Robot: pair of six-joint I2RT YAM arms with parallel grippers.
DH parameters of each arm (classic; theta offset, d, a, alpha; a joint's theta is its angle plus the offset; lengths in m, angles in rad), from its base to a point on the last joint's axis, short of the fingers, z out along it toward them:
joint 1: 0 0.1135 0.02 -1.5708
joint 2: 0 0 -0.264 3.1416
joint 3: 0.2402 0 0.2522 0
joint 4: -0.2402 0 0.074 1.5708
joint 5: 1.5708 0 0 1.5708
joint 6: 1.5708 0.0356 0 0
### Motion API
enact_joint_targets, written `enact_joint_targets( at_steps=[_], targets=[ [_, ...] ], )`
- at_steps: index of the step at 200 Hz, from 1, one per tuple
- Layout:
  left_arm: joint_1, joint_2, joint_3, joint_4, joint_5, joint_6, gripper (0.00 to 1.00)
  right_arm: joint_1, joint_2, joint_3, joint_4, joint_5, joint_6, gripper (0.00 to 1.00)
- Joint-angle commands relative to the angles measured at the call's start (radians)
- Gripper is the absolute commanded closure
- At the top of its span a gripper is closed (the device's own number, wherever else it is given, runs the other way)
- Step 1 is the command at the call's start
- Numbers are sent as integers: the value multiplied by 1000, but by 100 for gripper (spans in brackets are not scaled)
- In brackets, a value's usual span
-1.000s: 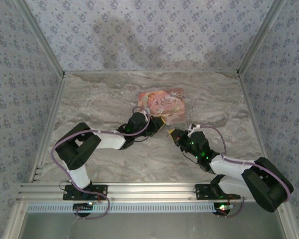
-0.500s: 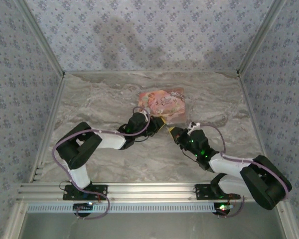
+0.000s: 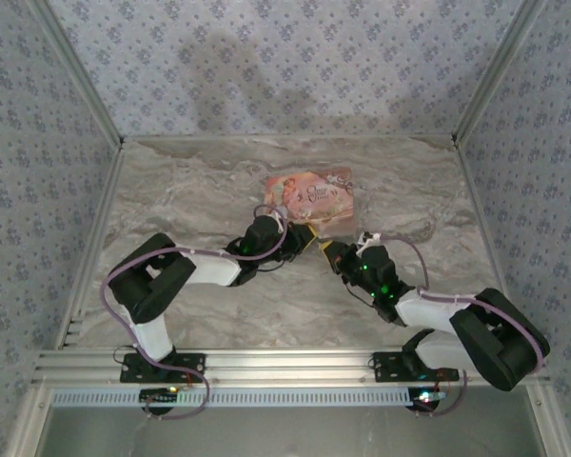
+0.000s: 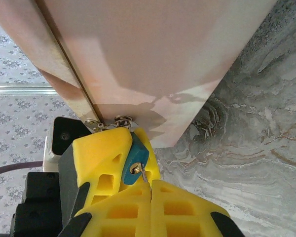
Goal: Unlock the padlock with the key
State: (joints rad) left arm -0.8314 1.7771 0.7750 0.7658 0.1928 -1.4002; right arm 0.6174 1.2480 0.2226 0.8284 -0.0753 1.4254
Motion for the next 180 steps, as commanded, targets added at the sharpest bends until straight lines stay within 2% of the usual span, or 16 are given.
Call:
enact_joint_targets(
  at_steps=[1, 180],
  targets=[
    [-14, 5, 6, 104, 36, -23, 92, -4, 9, 32, 45, -3, -11, 100],
    [-14, 5, -5, 116, 27, -23, 92, 8, -22, 29, 51, 4, -17, 100]
  ],
)
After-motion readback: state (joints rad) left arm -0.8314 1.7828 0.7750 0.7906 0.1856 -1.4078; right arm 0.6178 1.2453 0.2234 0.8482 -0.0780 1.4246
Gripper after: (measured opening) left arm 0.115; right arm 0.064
